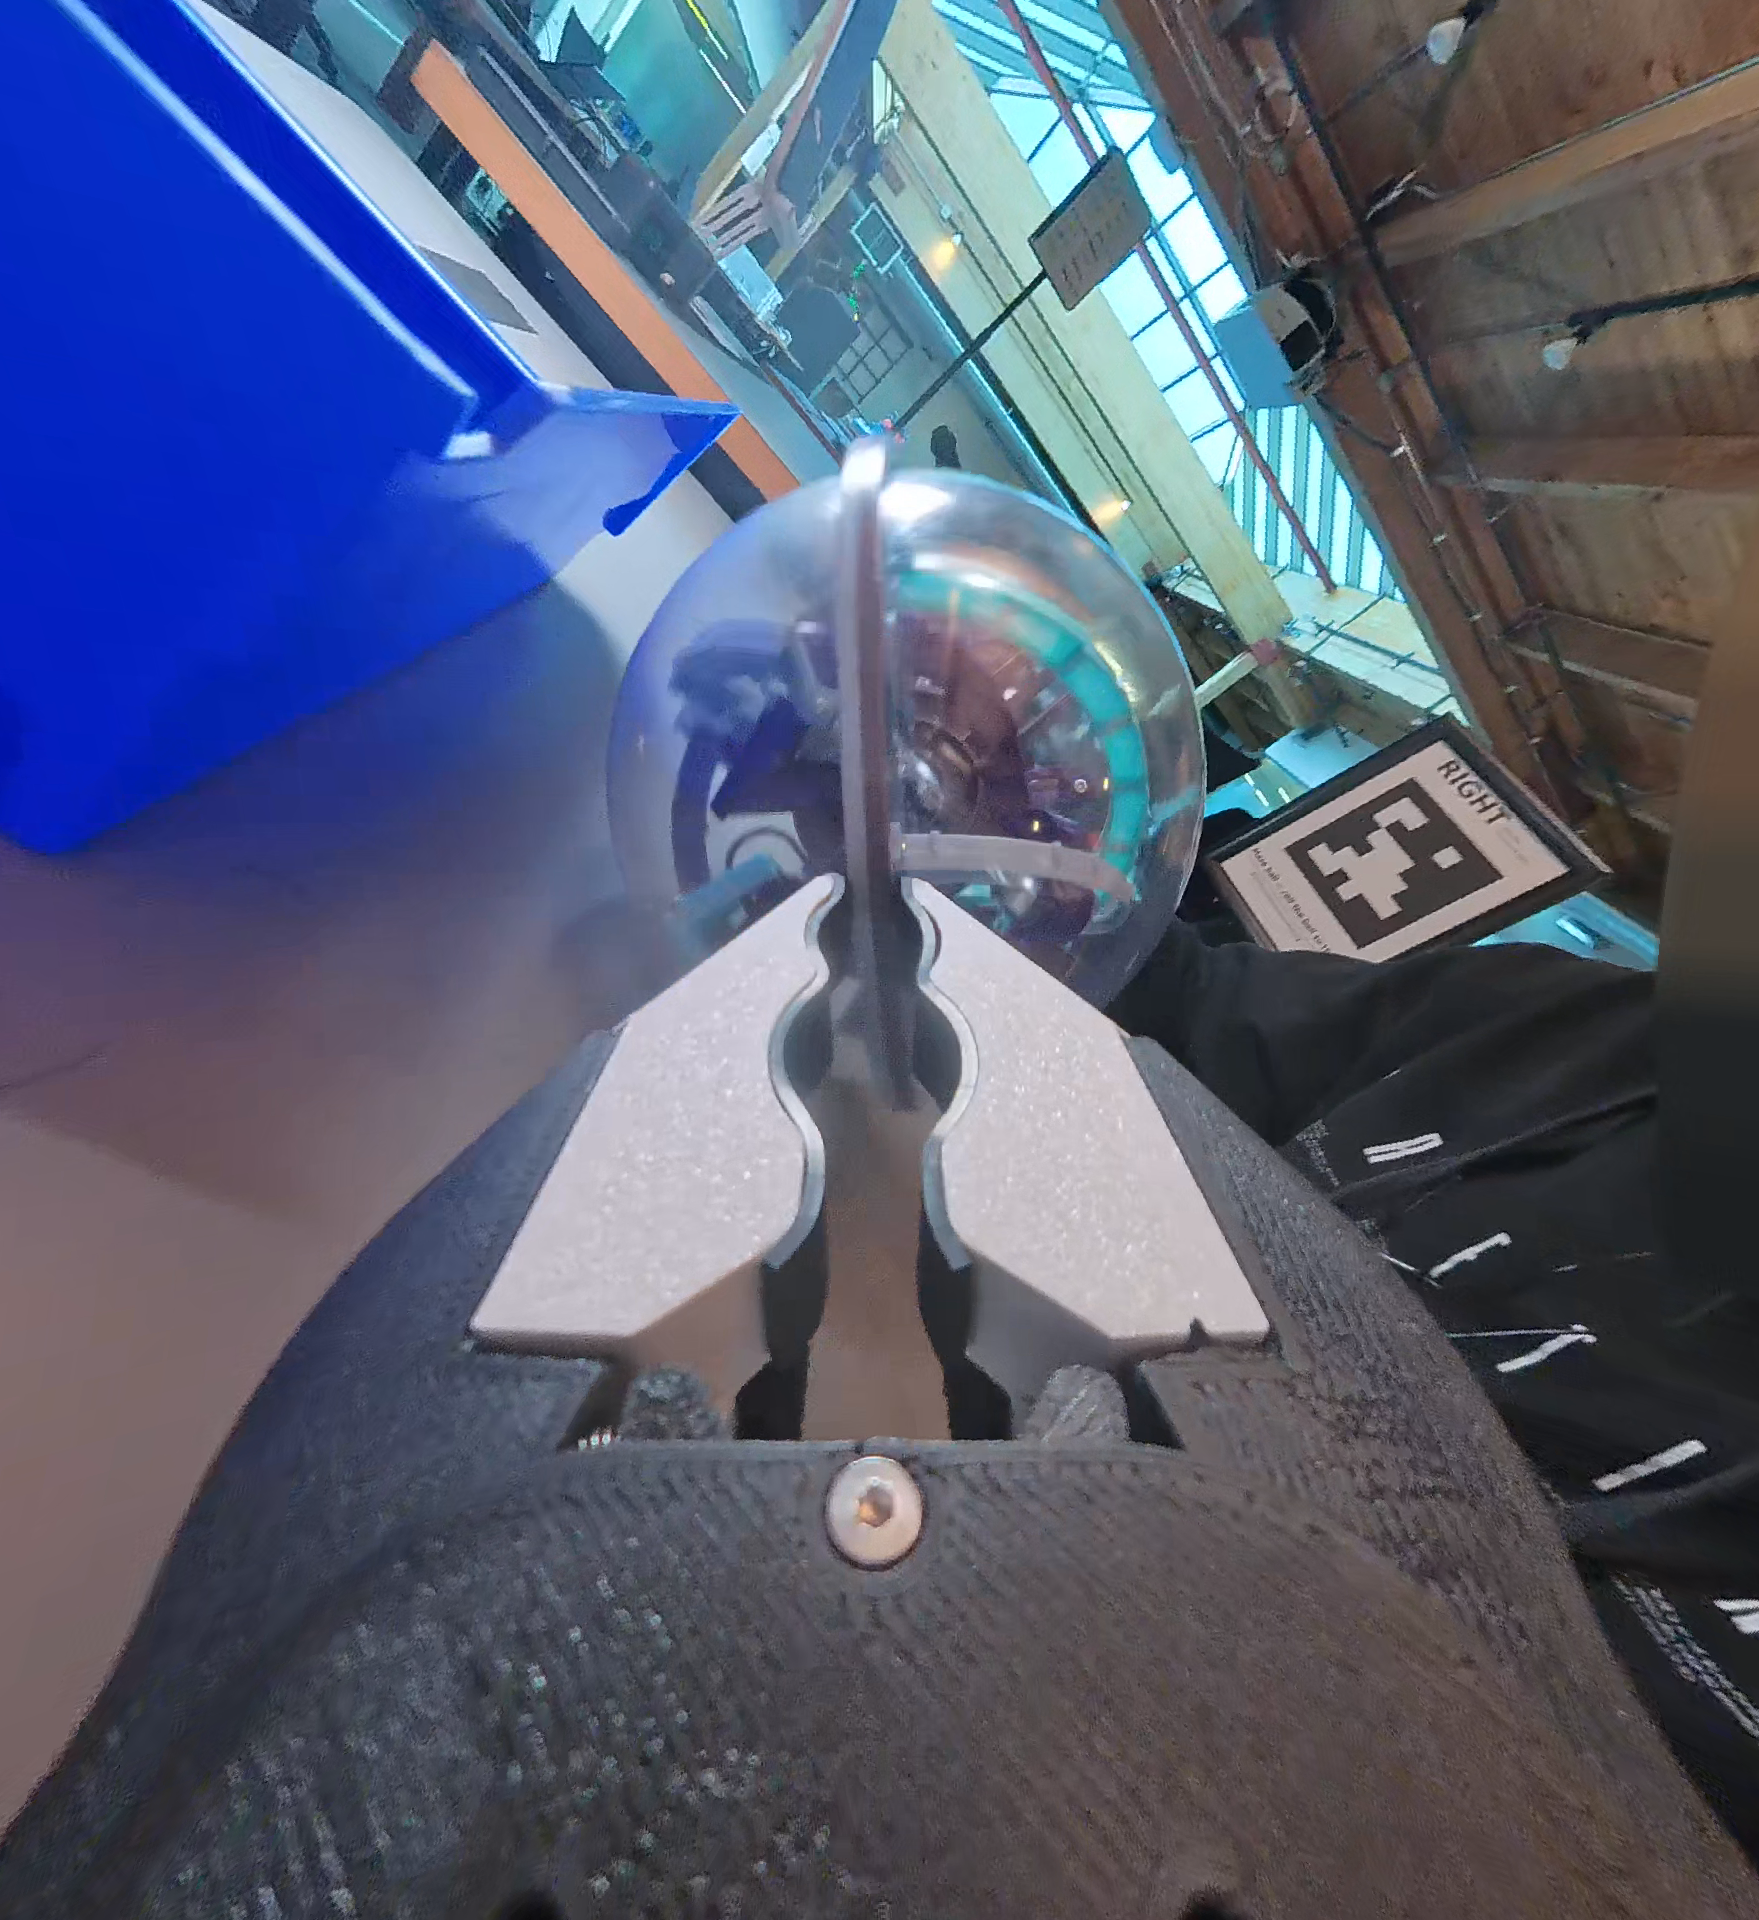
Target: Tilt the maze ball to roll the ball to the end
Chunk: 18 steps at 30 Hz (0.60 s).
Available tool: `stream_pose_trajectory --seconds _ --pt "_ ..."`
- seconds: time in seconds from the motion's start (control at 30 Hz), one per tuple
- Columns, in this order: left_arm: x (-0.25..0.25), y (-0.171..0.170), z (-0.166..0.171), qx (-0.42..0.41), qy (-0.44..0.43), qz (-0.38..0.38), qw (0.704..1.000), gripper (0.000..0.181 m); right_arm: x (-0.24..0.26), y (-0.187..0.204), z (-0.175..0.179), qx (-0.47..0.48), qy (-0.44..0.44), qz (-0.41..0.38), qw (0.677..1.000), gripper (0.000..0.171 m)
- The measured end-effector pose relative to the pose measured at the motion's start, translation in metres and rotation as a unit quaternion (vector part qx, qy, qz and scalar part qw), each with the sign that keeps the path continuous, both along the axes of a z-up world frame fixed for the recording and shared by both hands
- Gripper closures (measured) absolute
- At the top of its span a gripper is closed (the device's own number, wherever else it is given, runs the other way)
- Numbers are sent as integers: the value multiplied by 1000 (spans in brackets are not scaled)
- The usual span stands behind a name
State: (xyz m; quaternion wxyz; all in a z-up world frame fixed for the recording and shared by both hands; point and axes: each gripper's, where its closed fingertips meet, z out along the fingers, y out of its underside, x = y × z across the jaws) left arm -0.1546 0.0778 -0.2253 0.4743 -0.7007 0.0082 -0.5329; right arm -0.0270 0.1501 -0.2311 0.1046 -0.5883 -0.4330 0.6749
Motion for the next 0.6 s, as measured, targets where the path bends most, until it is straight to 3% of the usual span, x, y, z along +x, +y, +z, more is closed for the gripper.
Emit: stream_pose_trajectory --seconds 0.17,0.27,0.6 --pt "19 1 38 72 40 -2 997 175 5 24 54 23 85 -51 995 166" --pt "22 0 78 124 52 5 991 176 6 25 101 66 135 -63 987 166" --pt "34 -51 240 322 179 46 928 175 22 -25 260 217 328 -75 916 165"
